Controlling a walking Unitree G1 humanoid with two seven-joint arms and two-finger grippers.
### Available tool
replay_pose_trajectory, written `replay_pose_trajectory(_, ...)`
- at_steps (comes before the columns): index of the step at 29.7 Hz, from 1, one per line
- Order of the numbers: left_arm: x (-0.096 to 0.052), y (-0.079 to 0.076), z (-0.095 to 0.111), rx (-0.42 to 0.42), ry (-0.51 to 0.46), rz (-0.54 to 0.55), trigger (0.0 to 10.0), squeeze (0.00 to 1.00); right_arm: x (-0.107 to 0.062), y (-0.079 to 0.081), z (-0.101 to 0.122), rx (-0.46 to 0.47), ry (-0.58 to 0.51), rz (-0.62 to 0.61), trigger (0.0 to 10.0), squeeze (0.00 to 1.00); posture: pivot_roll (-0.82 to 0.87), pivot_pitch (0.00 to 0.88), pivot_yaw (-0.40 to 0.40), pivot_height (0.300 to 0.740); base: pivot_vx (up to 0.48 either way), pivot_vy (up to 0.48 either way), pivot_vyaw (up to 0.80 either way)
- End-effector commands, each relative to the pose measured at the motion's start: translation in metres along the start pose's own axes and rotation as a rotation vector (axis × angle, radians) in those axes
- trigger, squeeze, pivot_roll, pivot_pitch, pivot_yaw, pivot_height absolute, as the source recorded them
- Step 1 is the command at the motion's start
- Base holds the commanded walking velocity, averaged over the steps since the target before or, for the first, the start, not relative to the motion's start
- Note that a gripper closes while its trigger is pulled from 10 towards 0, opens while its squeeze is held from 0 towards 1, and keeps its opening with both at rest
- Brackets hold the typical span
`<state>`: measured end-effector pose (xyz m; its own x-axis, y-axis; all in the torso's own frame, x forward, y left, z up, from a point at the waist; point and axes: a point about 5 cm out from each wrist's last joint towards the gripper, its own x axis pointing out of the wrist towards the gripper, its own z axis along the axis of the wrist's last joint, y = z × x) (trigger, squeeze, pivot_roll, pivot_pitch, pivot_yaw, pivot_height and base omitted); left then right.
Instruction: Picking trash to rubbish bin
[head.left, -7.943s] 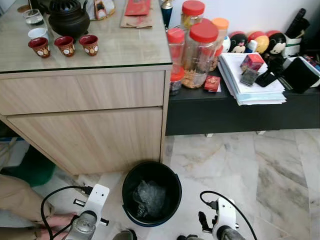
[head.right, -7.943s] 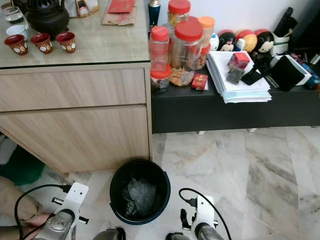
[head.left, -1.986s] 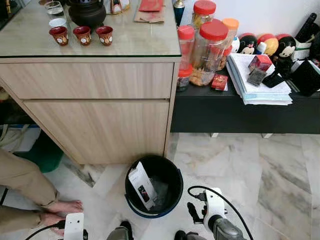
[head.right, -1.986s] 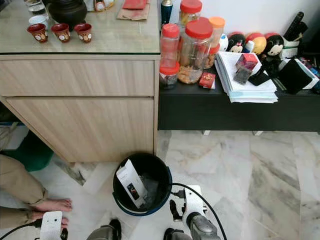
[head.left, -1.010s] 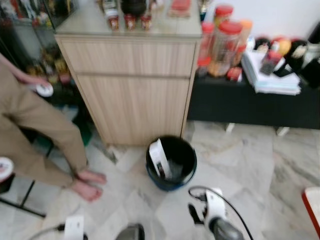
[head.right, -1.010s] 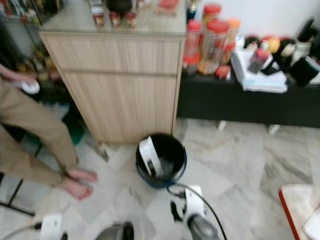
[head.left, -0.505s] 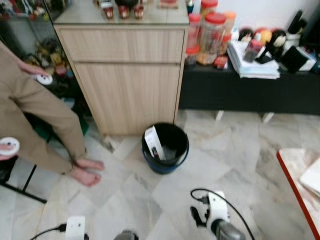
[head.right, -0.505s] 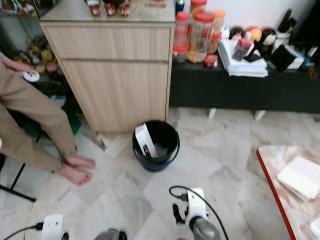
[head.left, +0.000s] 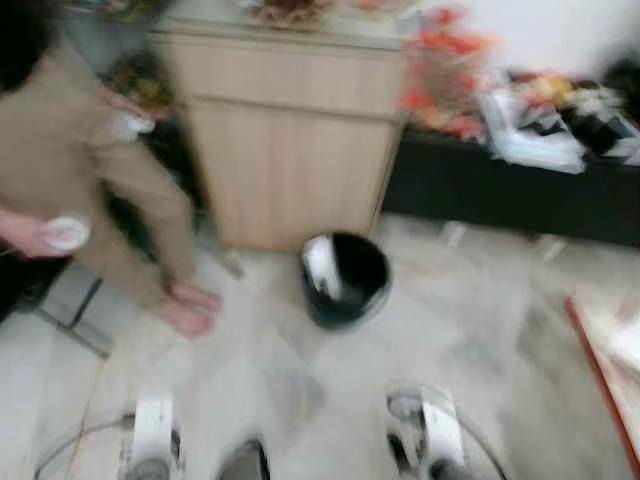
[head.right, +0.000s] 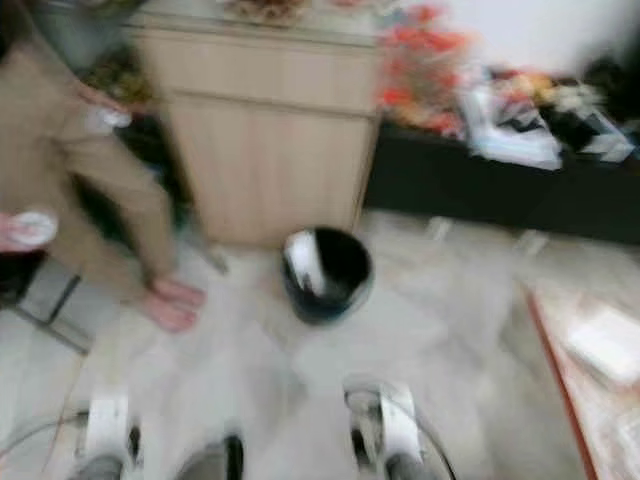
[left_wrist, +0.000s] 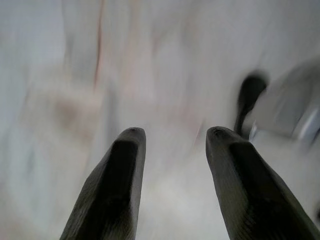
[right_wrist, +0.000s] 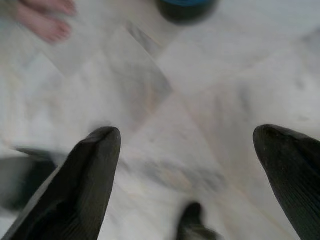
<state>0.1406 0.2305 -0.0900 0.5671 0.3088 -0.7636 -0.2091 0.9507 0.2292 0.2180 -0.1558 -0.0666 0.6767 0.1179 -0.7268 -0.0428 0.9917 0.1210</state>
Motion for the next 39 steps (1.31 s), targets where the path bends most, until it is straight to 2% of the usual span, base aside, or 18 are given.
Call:
replay_pose_trajectory(1, 0.0053, 0.004, 0.0193, 0.009, -0.052, 0.007, 10.0, 0.0, -0.0015, -0.0004, -0.0075, 0.018, 0.023, -0.007, 10.0, 0.0, 0.13, 0.178, -0.043, 0.74, 0.0, 0.0, 0.0)
replay_pose_trajectory(10, 0.0055, 0.0021, 0.0205, 0.011, -0.055, 0.0, 10.0, 0.0, -0.0014, 0.0002, -0.0075, 0.018, 0.025, 0.002, 10.0, 0.0, 0.13, 0.173, -0.04, 0.74, 0.0, 0.0, -0.12)
replay_pose_trajectory(35, 0.0065, 0.0029, 0.0233, 0.03, -0.056, -0.007, 10.0, 0.0, -0.0018, 0.0016, -0.0112, 0.011, 0.041, 0.001, 10.0, 0.0, 0.12, 0.146, -0.027, 0.74, 0.0, 0.0, -0.75)
replay_pose_trajectory(39, 0.0066, 0.0032, 0.0227, 0.014, -0.048, -0.007, 10.0, 0.0, -0.0021, 0.0016, -0.0122, 0.013, 0.043, -0.001, 10.0, 0.0, 0.12, 0.148, -0.026, 0.74, 0.0, 0.082, -0.75)
